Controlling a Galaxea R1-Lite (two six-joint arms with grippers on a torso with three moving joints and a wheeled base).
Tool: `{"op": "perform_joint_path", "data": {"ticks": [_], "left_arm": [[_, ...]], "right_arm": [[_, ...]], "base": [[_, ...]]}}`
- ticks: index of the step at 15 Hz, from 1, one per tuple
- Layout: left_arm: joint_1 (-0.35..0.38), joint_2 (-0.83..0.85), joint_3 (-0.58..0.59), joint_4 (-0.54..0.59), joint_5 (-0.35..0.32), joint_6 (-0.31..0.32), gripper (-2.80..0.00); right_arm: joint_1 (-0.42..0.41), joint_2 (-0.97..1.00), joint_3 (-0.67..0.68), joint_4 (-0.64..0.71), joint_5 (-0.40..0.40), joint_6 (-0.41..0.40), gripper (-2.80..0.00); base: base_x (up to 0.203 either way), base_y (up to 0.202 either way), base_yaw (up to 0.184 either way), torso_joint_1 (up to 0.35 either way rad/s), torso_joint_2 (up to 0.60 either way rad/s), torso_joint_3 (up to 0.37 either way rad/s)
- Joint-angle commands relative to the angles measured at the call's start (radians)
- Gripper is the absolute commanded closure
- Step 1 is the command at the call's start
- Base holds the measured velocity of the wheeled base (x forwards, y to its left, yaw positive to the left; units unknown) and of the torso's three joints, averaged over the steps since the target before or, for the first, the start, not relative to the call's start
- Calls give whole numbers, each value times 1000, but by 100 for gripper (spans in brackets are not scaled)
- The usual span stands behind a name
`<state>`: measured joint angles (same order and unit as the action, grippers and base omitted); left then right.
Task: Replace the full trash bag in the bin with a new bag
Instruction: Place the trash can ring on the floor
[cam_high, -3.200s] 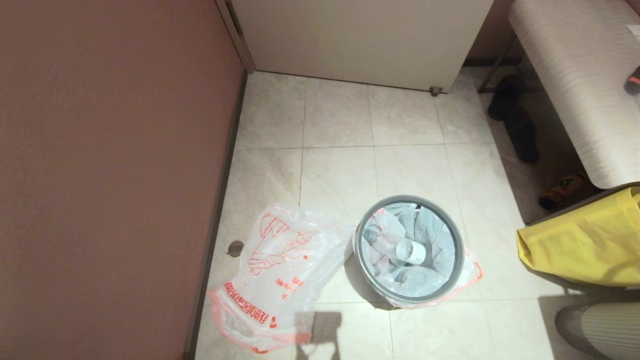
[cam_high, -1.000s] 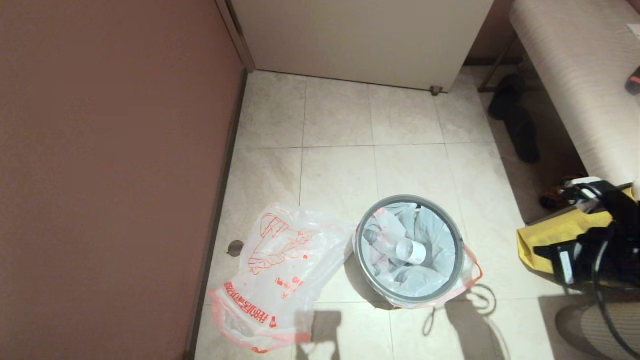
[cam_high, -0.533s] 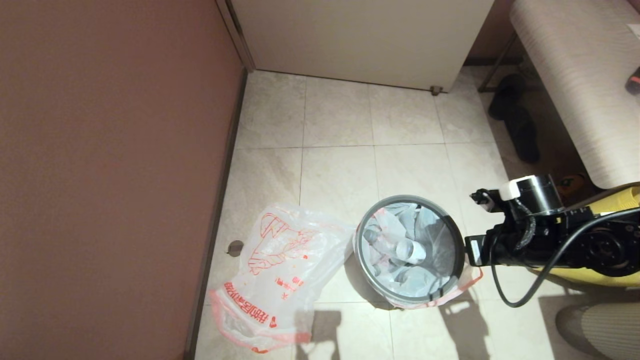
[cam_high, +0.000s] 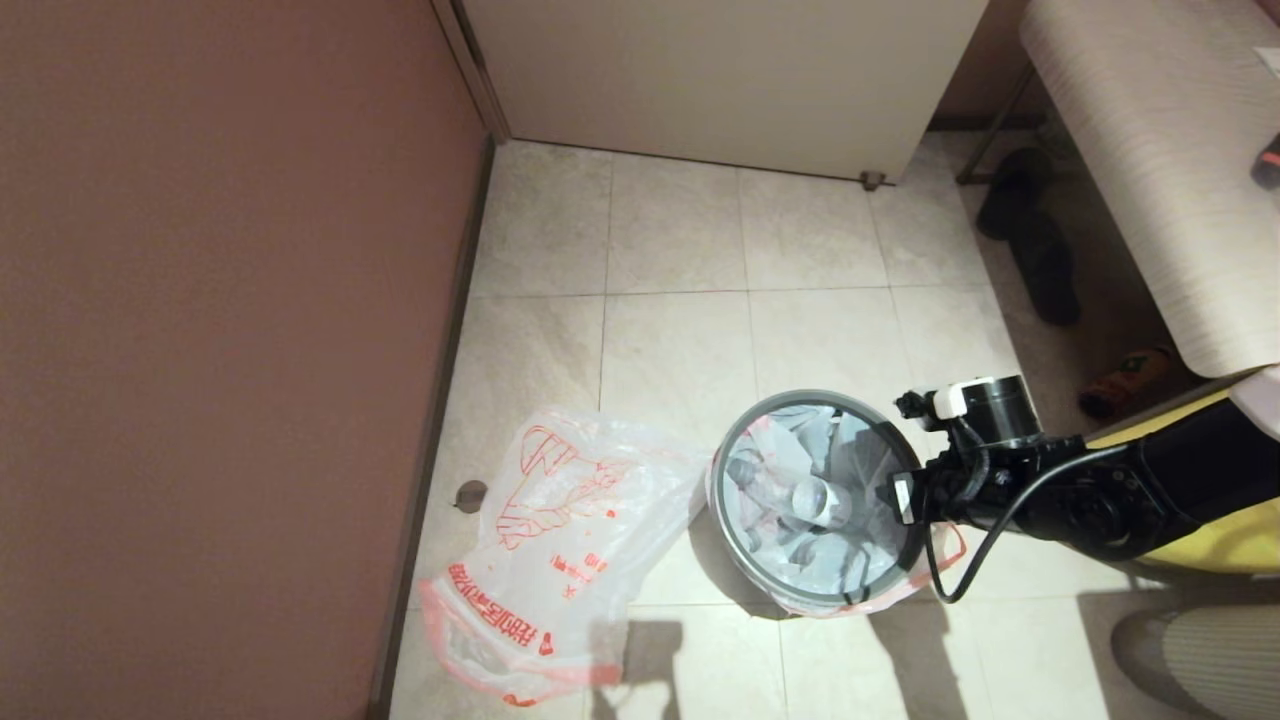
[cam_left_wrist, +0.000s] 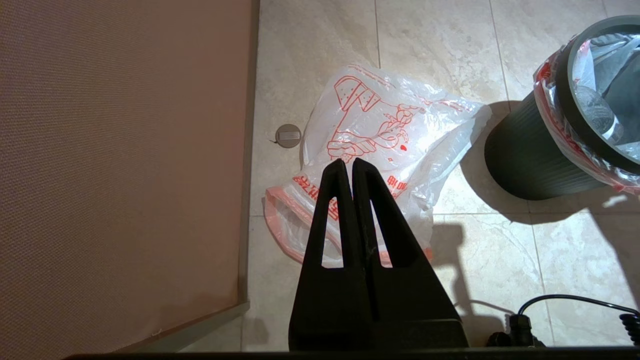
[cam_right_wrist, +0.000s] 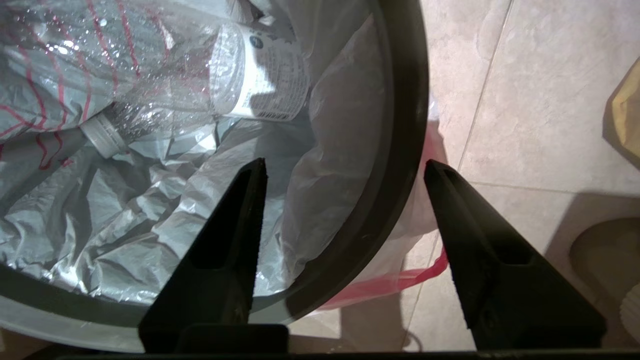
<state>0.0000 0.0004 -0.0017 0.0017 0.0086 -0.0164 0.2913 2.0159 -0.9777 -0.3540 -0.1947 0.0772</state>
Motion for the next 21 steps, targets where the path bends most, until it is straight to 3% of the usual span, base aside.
{"op": "perform_joint_path", "data": {"ticks": [1,3,4,5,9,17,21], "left_arm": [[0,0,0,0,1,0,0],[0,0,0,0,1,0,0],[0,0,0,0,1,0,0],[0,0,0,0,1,0,0],[0,0,0,0,1,0,0],[0,0,0,0,1,0,0],[0,0,0,0,1,0,0]], "right_arm": [[-11,8,-17,-2,-2,-14,-280],[-16,28,-25,-4,-7,-23,-280],[-17,42,-34,-9,-32,-27,-84],[-18,59,-36,-27,-41,-43,0],[-23,100,-34,-151,-85,-98,0],[19,-64,10,-109,-102,-132,0],[9,-31,8,-89,-95,-122,0]], "base": [[0,0,0,0,0,0],[0,0,0,0,0,0],[0,0,0,0,0,0],[0,0,0,0,0,0],[0,0,0,0,0,0],[0,0,0,0,0,0],[0,0,0,0,0,0]]}}
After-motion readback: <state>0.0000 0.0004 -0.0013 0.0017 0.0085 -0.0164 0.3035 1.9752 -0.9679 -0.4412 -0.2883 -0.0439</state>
